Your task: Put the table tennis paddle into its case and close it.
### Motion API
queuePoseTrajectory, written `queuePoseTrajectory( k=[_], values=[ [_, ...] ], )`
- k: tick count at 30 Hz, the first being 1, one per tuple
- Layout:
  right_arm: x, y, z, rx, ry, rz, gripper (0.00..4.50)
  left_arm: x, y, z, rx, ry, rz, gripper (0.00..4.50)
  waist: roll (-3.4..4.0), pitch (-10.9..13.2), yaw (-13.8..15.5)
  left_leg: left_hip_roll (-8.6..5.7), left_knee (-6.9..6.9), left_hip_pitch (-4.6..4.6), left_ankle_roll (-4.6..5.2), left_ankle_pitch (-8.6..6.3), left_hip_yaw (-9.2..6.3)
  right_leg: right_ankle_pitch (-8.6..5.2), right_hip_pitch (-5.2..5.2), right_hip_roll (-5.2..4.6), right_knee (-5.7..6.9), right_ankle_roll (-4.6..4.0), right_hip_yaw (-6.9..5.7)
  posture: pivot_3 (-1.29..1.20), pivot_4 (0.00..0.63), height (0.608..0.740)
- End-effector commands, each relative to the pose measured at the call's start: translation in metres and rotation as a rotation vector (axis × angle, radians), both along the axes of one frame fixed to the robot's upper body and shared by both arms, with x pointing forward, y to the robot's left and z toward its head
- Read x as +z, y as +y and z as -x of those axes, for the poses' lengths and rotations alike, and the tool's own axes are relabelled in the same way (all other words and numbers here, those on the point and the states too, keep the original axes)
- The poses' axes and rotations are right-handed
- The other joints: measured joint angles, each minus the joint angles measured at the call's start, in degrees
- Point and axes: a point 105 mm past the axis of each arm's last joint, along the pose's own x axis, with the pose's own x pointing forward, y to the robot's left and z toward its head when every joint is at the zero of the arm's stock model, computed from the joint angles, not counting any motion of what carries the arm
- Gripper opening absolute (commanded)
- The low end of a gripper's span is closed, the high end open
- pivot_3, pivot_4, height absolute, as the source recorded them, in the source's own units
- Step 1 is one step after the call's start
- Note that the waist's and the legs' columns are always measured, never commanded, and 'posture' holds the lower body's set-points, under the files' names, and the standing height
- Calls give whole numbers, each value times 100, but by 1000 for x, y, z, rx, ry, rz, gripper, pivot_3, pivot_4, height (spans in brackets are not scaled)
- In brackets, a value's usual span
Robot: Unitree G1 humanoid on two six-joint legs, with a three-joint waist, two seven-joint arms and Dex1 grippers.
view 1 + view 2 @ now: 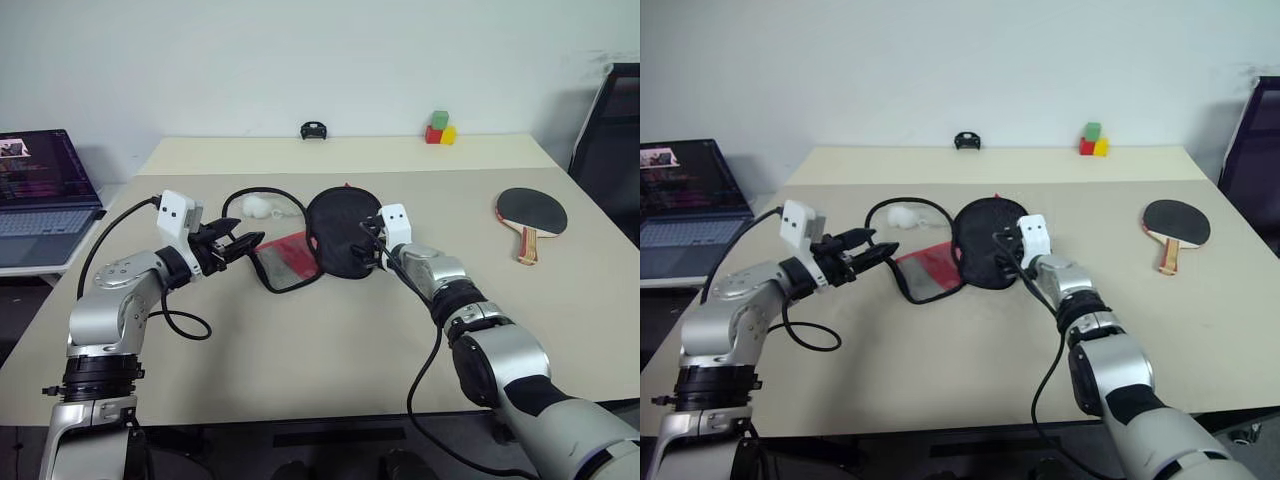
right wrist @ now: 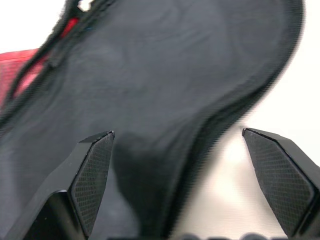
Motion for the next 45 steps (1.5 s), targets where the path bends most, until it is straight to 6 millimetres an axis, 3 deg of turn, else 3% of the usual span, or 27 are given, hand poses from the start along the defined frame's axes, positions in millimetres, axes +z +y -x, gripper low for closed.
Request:
queuePoseTrajectory(
  k=[1, 4, 15, 23, 31, 45],
  values=[
    [9, 16, 2, 52, -29, 8, 4500, 17, -1, 1, -6, -66, -11, 3349, 0, 0, -16, 0, 0, 0, 0, 0, 0, 0, 0, 0, 1, 0, 1, 0, 150, 740],
    [9, 20, 3, 66, -42, 28, 3893, 18, -1, 1, -5, -67, -10, 3406, 0, 0, -34, 0, 0, 0, 0, 0, -1, 0, 0, 0, 1, 0, 0, 0, 150, 740],
    [10, 20, 1, 35, -61, 37, 29, 20, 1, 2, -1, -71, -12, 3406, 0, 0, -34, -1, 0, -1, -1, 0, -2, 0, -2, -1, 0, 0, 3, 0, 150, 740],
    [27, 13, -4, -37, -31, -105, 29, 18, -5, 4, -24, -63, -19, 3406, 0, 0, -33, -1, -1, -1, -1, 1, -3, 0, -1, -2, 0, 0, 2, 0, 150, 740],
    [44, -48, -5, -246, 7, -236, 29, 17, -42, 11, -153, -49, -22, 3406, 0, 0, 61, -1, -1, -6, -1, 0, -7, 0, -1, -4, -5, 0, -1, 0, 150, 740],
    [35, -109, 32, -362, 84, -200, 29, 22, -97, 13, -351, -56, -10, 3406, 0, 0, 166, -3, -1, -13, 2, 0, -2, 0, -4, -3, -4, 0, 1, 0, 150, 740]
  ],
)
